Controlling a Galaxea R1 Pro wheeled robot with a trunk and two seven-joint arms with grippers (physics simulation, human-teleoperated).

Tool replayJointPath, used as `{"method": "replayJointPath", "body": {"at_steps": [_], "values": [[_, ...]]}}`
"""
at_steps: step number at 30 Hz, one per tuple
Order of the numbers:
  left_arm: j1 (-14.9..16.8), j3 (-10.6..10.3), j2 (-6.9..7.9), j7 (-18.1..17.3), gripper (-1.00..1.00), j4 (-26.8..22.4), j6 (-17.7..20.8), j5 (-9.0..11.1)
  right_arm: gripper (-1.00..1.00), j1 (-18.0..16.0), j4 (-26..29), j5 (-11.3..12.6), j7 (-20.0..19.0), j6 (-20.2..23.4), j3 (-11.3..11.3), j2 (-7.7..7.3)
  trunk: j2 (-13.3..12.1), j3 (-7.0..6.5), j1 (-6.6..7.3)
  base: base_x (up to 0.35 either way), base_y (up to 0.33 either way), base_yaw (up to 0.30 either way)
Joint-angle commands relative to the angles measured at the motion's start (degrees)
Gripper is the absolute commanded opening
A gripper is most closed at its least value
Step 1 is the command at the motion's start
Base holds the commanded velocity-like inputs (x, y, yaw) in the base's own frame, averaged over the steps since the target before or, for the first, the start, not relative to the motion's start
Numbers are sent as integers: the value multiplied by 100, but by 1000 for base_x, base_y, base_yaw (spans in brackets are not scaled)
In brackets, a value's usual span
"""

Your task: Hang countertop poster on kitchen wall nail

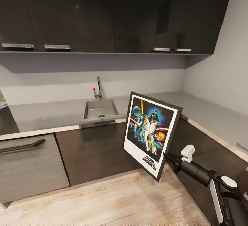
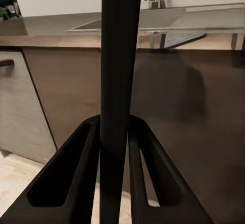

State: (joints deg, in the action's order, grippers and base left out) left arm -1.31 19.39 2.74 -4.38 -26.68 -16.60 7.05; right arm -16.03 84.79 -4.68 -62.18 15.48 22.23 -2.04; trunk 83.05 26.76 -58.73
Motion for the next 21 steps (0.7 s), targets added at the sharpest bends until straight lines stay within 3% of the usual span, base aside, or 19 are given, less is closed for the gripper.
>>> {"method": "replayJointPath", "body": {"at_steps": [1, 21], "values": [[0, 12, -1, -46, 100, -4, -1, 59, -100, -5, 8, -6, -52, 69, 10, 2, 3, 14, 0, 0, 0, 0], [0, 12, -1, -46, 100, -9, -1, 55, -100, -5, 2, -1, -56, 52, 25, 5, 3, 153, 0, 0, 0, 0]]}}
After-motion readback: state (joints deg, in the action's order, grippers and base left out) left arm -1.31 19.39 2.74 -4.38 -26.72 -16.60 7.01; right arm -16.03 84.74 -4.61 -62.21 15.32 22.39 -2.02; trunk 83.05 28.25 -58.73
